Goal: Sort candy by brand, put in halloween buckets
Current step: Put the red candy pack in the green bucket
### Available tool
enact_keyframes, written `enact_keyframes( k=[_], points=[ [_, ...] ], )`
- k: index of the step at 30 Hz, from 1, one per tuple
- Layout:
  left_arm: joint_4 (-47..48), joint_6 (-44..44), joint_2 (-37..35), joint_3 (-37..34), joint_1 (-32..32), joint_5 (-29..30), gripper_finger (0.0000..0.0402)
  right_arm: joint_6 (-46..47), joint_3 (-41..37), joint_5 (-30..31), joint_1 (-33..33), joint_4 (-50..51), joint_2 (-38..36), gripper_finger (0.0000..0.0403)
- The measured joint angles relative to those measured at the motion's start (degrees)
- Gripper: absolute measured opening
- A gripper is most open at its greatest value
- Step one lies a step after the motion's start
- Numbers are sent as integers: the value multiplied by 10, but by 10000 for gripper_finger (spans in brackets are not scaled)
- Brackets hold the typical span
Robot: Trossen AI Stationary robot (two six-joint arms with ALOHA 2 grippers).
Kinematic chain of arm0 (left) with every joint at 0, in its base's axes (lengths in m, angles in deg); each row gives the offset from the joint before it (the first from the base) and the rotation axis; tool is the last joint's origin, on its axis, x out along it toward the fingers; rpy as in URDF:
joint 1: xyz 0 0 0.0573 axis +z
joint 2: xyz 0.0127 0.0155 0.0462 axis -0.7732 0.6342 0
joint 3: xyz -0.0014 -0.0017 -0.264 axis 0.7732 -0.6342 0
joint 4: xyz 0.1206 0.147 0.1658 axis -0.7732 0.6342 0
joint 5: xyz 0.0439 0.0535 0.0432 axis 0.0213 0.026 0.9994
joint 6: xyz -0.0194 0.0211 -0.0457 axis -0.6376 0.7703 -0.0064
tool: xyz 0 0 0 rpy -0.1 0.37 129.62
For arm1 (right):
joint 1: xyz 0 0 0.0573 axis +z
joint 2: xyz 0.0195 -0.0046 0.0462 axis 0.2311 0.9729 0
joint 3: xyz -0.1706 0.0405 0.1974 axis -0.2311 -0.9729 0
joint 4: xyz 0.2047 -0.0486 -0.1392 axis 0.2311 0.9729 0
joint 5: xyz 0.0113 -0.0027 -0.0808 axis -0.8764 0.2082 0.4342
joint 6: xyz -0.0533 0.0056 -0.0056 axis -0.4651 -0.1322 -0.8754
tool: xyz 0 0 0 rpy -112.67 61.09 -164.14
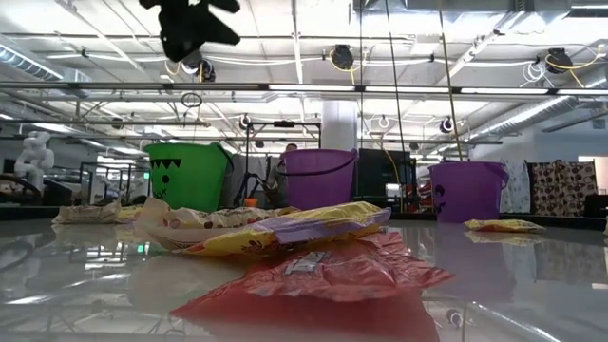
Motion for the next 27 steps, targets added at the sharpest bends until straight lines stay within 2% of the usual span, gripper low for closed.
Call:
enact_keyframes(
  k=[5,8,10,13,16,18,23,27],
  points=[
    [-59,63,13,0,10,-34,183,-6,64,7,-19,115,-12,2],
    [-136,74,34,0,18,-64,183,-7,97,47,-28,168,-12,3],
    [-194,29,57,0,32,-94,182,-8,114,113,-37,177,-13,2],
    [-282,-92,108,0,66,-144,176,-32,129,247,-50,163,-13,1],
    [-359,-188,161,0,85,-192,165,-92,131,369,-64,110,-13,1],
    [-405,-240,192,0,90,-212,158,-143,131,422,-75,72,-13,1],
    [-494,-320,255,0,91,-216,145,-265,131,442,-116,-2,-13,0],
    [-499,-362,282,0,93,-217,143,-347,131,442,-151,-46,-13,0]
  ],
)
